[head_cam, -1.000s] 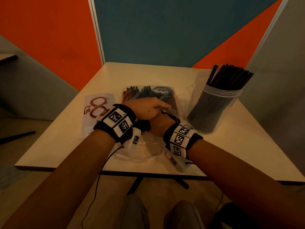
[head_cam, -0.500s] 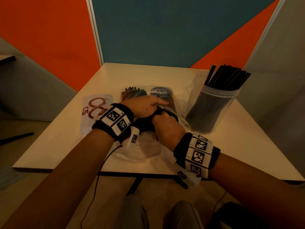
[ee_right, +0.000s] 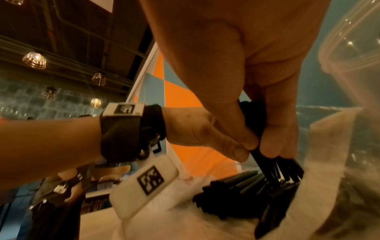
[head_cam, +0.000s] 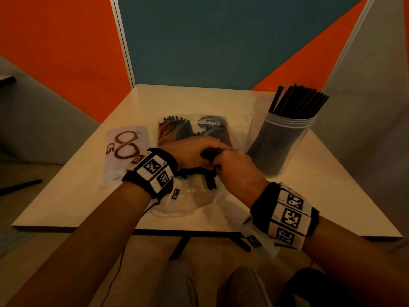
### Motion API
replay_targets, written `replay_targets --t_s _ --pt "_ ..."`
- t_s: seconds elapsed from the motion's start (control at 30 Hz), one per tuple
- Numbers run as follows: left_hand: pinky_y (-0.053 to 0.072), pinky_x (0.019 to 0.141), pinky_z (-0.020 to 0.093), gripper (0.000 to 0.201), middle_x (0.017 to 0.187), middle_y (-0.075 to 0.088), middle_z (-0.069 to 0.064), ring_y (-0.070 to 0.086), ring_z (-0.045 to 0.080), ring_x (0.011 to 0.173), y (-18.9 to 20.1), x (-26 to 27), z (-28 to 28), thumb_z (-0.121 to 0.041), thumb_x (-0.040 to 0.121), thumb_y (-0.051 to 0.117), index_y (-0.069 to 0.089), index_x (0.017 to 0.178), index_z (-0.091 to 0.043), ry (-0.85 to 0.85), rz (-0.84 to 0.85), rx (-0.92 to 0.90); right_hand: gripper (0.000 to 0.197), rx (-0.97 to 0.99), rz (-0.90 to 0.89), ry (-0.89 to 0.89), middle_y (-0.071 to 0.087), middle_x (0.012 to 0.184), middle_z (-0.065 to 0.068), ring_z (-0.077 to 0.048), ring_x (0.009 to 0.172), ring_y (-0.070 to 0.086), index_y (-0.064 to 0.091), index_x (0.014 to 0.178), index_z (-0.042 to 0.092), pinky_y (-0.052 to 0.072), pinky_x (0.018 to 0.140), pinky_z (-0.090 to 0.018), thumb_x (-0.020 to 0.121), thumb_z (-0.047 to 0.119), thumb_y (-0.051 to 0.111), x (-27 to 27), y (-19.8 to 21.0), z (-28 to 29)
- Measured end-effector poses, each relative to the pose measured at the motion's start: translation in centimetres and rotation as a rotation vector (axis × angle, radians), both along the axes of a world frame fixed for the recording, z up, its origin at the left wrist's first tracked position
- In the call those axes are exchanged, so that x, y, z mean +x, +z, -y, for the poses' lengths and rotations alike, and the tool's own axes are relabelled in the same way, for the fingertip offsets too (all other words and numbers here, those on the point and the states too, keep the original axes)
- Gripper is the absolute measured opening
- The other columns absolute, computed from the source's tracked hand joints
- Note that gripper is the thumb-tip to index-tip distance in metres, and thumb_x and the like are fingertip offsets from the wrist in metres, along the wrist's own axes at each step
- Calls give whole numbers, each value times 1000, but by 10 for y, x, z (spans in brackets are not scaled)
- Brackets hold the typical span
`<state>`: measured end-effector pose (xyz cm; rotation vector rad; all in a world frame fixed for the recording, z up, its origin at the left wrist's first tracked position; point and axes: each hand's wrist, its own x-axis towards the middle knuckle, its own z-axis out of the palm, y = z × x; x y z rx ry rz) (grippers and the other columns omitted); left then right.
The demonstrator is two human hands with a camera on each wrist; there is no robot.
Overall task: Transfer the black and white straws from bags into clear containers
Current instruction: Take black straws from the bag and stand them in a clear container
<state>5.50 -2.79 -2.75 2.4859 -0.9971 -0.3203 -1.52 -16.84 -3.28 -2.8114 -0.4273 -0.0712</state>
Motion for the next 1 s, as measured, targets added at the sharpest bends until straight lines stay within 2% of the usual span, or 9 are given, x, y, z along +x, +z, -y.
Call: replay_targets --t_s 0.13,0.23,0.37,0.43,0.5,0.63,0.73,0.87,1.0 --pt "31 107 28 57 138 50 -4 44 14 126 -2 5 1 -4 84 64 49 134 -28 29 32 -67 30 20 -2 -53 67 113 -6 -22 100 63 67 116 18 46 82 -24 91 12 51 -8 24 10" --pt "32 107 29 60 139 48 -6 43 14 127 -2 9 1 -5 85 63 45 137 -31 69 59 -32 28 73 -38 -67 70 106 -11 -27 93 66 73 108 16 53 86 -34 86 8 57 -14 44 16" --pt "27 113 41 84 147 35 -7 29 14 137 -6 8 8 -26 73 77 31 143 -36 10 103 -51 26 135 -86 -81 71 103 -14 -28 87 68 74 105 13 56 82 -39 83 5 61 -16 60 21" --pt "26 114 45 77 145 39 -7 30 12 137 -5 2 17 -36 70 78 38 136 -37 -53 142 -154 25 154 -101 -90 72 101 -11 -25 84 69 74 104 14 56 81 -33 84 6 62 -17 66 21" --pt "31 111 31 51 131 52 -8 43 0 123 0 -6 22 -30 76 76 53 121 -28 -63 149 -290 24 163 -115 -90 73 92 -8 -19 77 69 74 103 16 57 71 -25 85 7 61 -16 74 22" --pt "42 68 6 27 88 57 -21 54 -18 78 15 -15 29 -18 87 66 49 96 -37 34 114 -427 17 291 -117 -101 70 87 0 -5 62 67 71 101 23 50 53 -11 88 15 62 -13 95 27" --pt "48 79 16 22 101 63 -11 59 -7 91 21 -16 32 -19 94 56 50 115 -24 86 127 -520 41 464 -72 -36 64 106 2 -7 68 70 58 122 30 57 66 -17 84 23 70 -15 109 33" --pt "40 106 27 56 144 45 2 45 9 129 26 -14 32 -17 98 47 23 148 -14 71 81 -711 84 633 -66 -22 58 120 2 -18 86 71 33 141 30 58 84 -34 72 30 80 -10 111 38" --pt "49 95 27 47 129 53 7 58 12 112 40 -15 39 -14 99 45 27 142 -22 66 38 -893 86 664 74 -70 52 131 4 -11 112 55 35 142 24 49 89 -24 70 47 77 3 103 38"
